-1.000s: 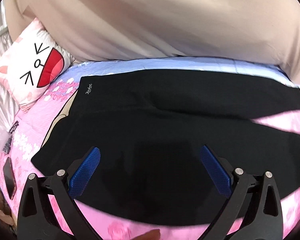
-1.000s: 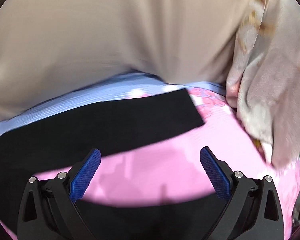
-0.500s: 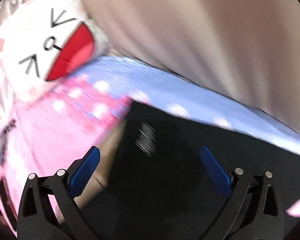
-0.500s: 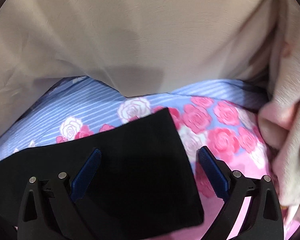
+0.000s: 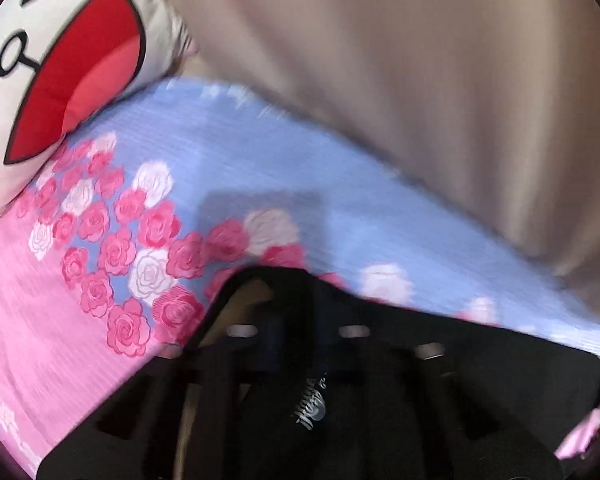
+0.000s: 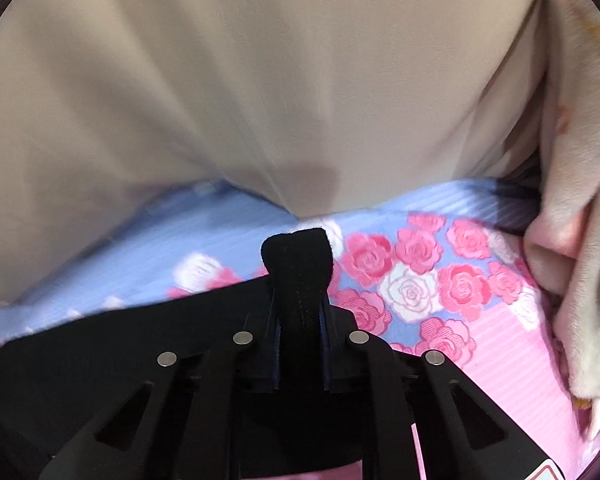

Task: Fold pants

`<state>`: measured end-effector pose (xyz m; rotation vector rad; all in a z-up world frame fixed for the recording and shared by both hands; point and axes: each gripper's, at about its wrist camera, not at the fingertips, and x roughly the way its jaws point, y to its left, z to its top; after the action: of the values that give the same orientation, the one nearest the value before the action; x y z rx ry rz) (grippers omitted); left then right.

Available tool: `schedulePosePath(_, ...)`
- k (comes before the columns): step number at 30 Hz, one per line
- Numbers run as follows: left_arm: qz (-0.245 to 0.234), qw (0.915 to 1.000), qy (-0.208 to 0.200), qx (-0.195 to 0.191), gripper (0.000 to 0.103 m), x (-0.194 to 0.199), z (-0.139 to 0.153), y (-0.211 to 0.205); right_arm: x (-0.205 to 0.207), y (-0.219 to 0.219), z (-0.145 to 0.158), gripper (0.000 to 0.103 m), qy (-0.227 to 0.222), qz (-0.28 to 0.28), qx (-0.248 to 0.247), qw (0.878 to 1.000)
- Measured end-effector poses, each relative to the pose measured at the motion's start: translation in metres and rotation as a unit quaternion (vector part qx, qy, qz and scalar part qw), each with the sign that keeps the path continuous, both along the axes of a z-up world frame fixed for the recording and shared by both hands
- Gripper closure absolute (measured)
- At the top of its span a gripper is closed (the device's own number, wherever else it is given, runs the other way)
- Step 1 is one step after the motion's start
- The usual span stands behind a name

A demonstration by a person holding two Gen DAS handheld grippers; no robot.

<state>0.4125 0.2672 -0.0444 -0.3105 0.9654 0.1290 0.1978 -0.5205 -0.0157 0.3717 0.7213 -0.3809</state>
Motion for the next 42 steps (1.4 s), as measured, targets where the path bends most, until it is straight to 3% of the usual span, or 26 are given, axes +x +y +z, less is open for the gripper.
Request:
schedulePosePath(3, -0.023, 0.9982, -0.054, -0.012, 0.098, -0.043, 0.043, -0.003, -0.032, 0.01, 0.031, 0.091, -0.055, 0.02, 0.001, 0.998)
schedulePosePath(7, -0.06, 0.9926, -0.1, -0.033, 0.097, -0.111, 0.087, 0.003, -0.082, 0.032, 0.064, 0.091, -0.093, 0.062, -0.019, 0.993)
schedulePosePath(11, -0.096, 0.9893, -0.106, -0.03, 0.097, -0.193, 0.1, -0.001, -0.144, 0.062, 0.075, 0.091, -0.108, 0.106, -0.061, 0.987)
schedulePosePath(14, -0.12, 0.9893, -0.083, -0.013, 0.096, -0.248, 0.088, -0.001, -0.187, 0.066, 0.062, 0.09, -0.081, 0.117, -0.081, 0.986)
schedulePosePath(17, -0.118, 0.9925, -0.032, 0.01, 0.093, -0.284, 0.05, 0.007, -0.22, 0.067, 0.024, 0.087, -0.032, 0.12, -0.078, 0.989)
schedulePosePath(21, -0.08, 0.9955, 0.036, 0.035, 0.086, -0.307, -0.002, 0.014, -0.254, 0.064, -0.027, 0.072, 0.013, 0.108, -0.069, 0.992)
schedulePosePath(24, -0.028, 0.997, 0.05, 0.052, 0.082, -0.317, -0.001, 0.023, -0.278, 0.072, -0.032, 0.067, 0.001, 0.092, -0.06, 0.994)
schedulePosePath(25, -0.008, 0.9959, 0.052, 0.073, 0.068, -0.321, 0.007, 0.026, -0.288, 0.069, -0.028, 0.063, -0.011, 0.084, -0.058, 0.995)
schedulePosePath(26, 0.017, 0.9928, 0.051, 0.107, 0.044, -0.322, 0.017, 0.029, -0.297, 0.067, -0.023, 0.053, -0.022, 0.077, -0.058, 0.995)
schedulePosePath(28, 0.052, 0.9875, 0.006, 0.149, 0.026, -0.331, 0.051, 0.028, -0.316, 0.068, -0.011, 0.043, -0.045, 0.059, -0.061, 0.995)
schedulePosePath(31, 0.037, 0.9794, -0.054, 0.191, 0.024, -0.339, 0.087, 0.003, -0.339, 0.065, 0.013, 0.033, -0.094, 0.048, -0.033, 0.994)
schedulePosePath(33, 0.004, 0.9782, -0.084, 0.19, 0.013, -0.341, 0.102, -0.025, -0.34, 0.064, 0.022, 0.027, -0.118, 0.062, -0.001, 0.991)
schedulePosePath(35, -0.042, 0.9795, -0.102, 0.169, 0.011, -0.337, 0.109, -0.059, -0.321, 0.065, 0.023, 0.02, -0.106, 0.081, 0.006, 0.991)
schedulePosePath(37, -0.1, 0.9789, -0.107, 0.142, 0.011, -0.331, 0.105, -0.101, -0.288, 0.068, 0.011, 0.018, -0.06, 0.096, -0.011, 0.994)
schedulePosePath(38, -0.122, 0.9779, -0.107, 0.132, 0.011, -0.328, 0.101, -0.118, -0.272, 0.069, 0.003, 0.025, -0.037, 0.094, -0.022, 0.995)
schedulePosePath(39, -0.14, 0.9768, -0.106, 0.123, 0.011, -0.324, 0.096, -0.136, -0.258, 0.069, -0.003, 0.077, -0.015, 0.094, -0.03, 0.995)
schedulePosePath(40, -0.153, 0.9765, -0.099, 0.116, 0.011, -0.321, 0.089, -0.153, -0.244, 0.069, -0.006, 0.095, 0.005, 0.102, -0.034, 0.994)
schedulePosePath(42, -0.173, 0.9761, -0.086, 0.099, 0.011, -0.318, 0.077, -0.177, -0.239, 0.082, 0.013, 0.092, -0.011, 0.118, -0.084, 0.989)
